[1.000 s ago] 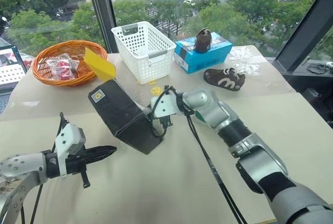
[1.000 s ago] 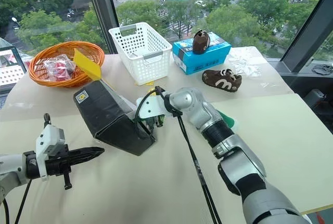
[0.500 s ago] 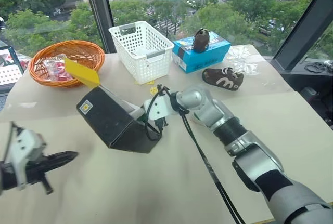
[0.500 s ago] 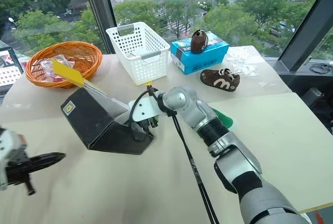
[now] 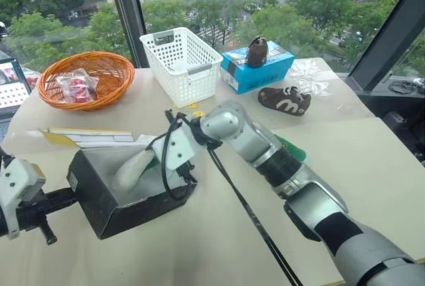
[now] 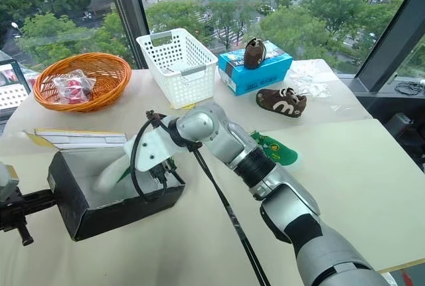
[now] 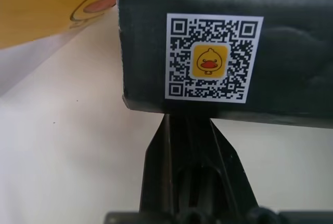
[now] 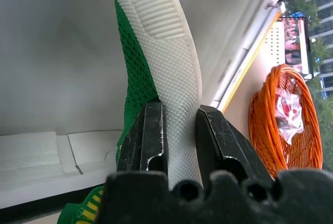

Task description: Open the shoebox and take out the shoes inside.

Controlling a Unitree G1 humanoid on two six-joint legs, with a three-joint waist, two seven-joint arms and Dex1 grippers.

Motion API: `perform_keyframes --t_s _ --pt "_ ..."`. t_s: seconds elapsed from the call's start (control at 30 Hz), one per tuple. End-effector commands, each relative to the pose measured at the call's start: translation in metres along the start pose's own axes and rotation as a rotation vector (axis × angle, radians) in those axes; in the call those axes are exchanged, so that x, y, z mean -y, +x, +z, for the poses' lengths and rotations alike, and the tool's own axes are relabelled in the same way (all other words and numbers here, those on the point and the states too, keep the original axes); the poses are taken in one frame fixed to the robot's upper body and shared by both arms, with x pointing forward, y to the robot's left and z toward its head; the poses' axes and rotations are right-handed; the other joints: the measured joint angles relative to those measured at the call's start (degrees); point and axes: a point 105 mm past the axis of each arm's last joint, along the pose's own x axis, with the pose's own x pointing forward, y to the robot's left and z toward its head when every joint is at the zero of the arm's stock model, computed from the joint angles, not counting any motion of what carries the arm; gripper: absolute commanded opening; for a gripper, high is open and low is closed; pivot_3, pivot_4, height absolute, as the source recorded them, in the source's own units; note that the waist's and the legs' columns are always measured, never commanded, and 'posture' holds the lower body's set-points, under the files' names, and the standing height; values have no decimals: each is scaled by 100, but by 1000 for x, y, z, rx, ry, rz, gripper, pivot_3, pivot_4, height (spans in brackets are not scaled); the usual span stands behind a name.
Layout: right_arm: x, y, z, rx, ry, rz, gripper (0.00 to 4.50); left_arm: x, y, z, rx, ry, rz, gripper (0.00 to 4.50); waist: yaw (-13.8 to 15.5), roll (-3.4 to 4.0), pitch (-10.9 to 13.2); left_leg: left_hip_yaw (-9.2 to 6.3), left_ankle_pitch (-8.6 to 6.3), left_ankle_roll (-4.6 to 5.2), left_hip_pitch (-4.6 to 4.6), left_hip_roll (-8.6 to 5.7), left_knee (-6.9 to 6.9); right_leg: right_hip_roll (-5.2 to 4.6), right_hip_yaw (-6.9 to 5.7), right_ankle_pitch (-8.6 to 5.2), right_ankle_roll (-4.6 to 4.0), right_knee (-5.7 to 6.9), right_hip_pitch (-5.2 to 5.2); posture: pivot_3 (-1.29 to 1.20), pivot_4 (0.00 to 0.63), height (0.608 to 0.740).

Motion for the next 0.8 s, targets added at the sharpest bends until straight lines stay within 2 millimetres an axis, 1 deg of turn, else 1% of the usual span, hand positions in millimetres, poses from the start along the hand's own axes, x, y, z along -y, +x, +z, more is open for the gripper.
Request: perform_keyframes --t_s 0.03,0.17,0.27,0.33,0.47,0.63,0.73,0.8 --pt "24 -14 7 2 -48 -73 669 -9 -16 7 -9 44 51 0 -4 0 0 0 2 -4 -1 0 0 0 0 0 0 1 -1 0 150 731" --pt "25 -12 3 -10 -51 -70 669 -13 -32 -7 -75 35 90 0 -27 0 0 2 2 -5 -2 0 0 0 0 -1 -1 1 -5 0 150 731" --pt "24 -10 2 -6 -51 -64 669 -10 -44 -13 -103 25 99 0 -33 -1 0 5 1 -7 -3 0 -2 0 1 -2 -3 1 -7 0 150 731" --pt "24 -9 2 1 -50 -61 669 -7 -49 -15 -116 25 96 0 -29 -1 0 6 1 -7 -11 0 -2 -1 0 -3 -3 0 -14 0 150 731" --pt "26 -8 2 12 -41 -67 669 -2 -53 -11 -98 19 90 0 -22 -2 -1 5 3 -9 -36 0 0 -2 0 -2 -4 2 -36 0 150 731" --pt "34 -15 3 34 -1 -93 669 22 -35 -13 -65 -22 -9 0 -21 -2 -1 5 3 -10 -51 0 4 -5 0 -1 -5 4 -46 0 150 731" --pt "44 -31 3 60 72 -136 669 37 -18 -18 -58 -44 -84 0 -9 -3 -2 3 3 -10 -55 -1 4 -5 0 -1 -5 5 -49 0 150 731" --pt "52 -48 3 76 126 -176 669 42 -8 -18 -43 -47 -112 0 6 -4 -2 1 3 -10 -57 -1 5 -5 -1 -1 -6 5 -48 0 150 731"
